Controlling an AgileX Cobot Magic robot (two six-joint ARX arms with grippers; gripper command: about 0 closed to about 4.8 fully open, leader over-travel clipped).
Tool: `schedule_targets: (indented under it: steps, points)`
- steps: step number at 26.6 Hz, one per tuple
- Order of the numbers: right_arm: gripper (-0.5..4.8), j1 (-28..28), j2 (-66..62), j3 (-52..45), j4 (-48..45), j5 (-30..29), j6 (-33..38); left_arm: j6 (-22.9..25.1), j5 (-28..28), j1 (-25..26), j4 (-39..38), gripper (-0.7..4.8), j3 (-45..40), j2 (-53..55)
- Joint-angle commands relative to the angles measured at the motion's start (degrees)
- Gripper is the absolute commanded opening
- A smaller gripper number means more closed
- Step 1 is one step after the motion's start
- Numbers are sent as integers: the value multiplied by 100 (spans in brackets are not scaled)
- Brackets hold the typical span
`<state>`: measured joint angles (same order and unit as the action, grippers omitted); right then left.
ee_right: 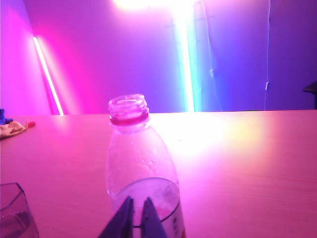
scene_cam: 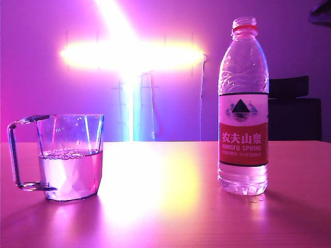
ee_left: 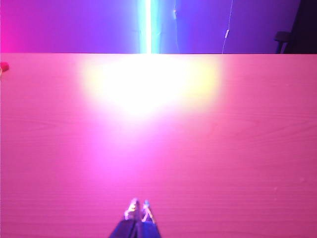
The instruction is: Pick up the mineral water bottle on the table and pour water into the mug until it's half full.
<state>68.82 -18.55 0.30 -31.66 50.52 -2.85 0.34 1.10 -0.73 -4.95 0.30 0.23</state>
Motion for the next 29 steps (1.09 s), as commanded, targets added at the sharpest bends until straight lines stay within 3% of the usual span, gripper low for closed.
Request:
schedule_targets:
  steps: [1,16,18,22,26,27,29]
  points:
    - [41,11,111,-7,127,-9,-22,-15,20,-4,76,-2,22,9]
    - [41,11,131,-7,186,-26,-22,-15,20,-4,76,-2,22,11]
    - [41,-79,238,-7,516,-31,-26,-15,20,-4,76,-2,22,11]
    - [40,-966,739,-11,1233,-509,-20,-15,17,-4,74,-2,22,11]
    - [38,-2061,1392,-13,1617,-1392,-131,-15,20,-4,74,-2,22,9]
    - [4,-2636,1694,-13,1834,-1891,-240,-15,20,-2,74,-2,22,9]
    - [-5,-3434,1847,-17,2002,-2472,-278,-15,22,-4,74,-2,22,9]
